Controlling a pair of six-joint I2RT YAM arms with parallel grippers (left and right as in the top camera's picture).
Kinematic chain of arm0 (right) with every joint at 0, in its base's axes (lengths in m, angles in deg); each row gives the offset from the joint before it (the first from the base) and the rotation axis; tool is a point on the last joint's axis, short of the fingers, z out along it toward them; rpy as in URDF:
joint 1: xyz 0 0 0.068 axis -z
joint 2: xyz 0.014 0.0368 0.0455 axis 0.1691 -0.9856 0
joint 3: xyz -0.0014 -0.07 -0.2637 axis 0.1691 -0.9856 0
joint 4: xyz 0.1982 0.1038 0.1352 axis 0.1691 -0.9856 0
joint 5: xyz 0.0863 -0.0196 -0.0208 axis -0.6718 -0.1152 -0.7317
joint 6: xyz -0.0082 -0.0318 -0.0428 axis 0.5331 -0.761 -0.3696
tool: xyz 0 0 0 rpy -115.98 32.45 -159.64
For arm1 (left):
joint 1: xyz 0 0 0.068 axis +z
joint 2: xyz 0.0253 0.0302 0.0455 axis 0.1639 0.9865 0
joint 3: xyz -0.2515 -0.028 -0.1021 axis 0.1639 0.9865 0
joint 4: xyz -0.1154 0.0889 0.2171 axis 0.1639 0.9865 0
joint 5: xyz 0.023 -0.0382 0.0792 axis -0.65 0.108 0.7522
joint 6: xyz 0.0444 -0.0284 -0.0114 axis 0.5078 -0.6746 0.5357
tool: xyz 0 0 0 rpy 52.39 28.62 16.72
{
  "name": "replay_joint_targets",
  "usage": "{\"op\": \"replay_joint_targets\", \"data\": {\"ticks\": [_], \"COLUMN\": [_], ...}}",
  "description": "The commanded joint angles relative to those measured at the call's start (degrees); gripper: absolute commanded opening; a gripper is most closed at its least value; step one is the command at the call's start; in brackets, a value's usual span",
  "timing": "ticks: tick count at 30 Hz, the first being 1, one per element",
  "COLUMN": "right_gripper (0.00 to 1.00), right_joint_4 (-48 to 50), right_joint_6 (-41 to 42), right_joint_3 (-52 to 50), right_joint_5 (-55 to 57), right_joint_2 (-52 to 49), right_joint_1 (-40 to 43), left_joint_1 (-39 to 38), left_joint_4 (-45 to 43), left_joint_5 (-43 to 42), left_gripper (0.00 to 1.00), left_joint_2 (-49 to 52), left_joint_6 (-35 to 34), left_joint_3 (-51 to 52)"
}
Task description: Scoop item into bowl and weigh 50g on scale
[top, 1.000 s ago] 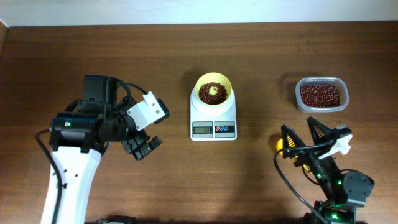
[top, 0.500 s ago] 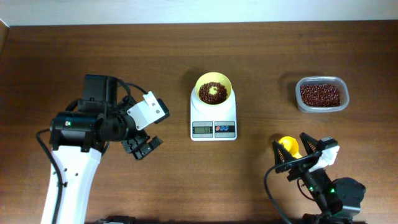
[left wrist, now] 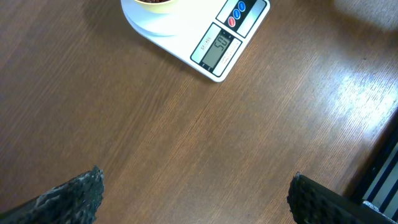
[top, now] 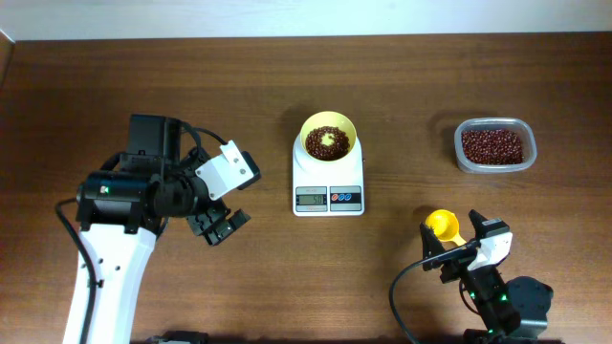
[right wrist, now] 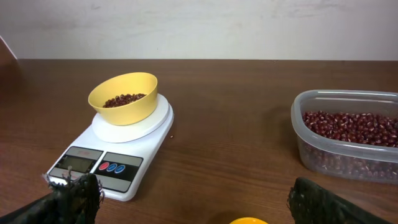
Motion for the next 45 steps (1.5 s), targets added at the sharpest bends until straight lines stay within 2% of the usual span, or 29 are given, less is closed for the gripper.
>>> {"op": "replay_joint_targets", "data": {"ticks": [1, 37, 42, 45], "right_gripper": [0.99, 0.99, 0.99, 0.99], "right_joint_4": [0.2, 0.2, 0.4, 0.9], "right_joint_6": [-0.8, -0.8, -0.8, -0.8], "right_joint_3": [-0.5, -0.5, -0.5, -0.7], "right_joint_5": [0.5, 0.5, 0.5, 0.5], "right_joint_2": [0.7, 0.7, 0.7, 0.7], "right_joint_1": [-0.5, -0.5, -4.7, -4.6], "left_joint_1": [0.3, 0.3, 0.3, 0.3], "left_joint_4": [0.1, 0.1, 0.1, 0.1], "left_joint_5": [-0.2, -0.2, -0.2, -0.2], "left_gripper": [0.99, 0.99, 0.99, 0.99], "left_joint_2": [-0.1, -0.1, -0.1, -0.1], "left_joint_6": [1.1, 1.1, 1.1, 1.1], "left_joint_3": [0.0, 0.0, 0.0, 0.0]}}
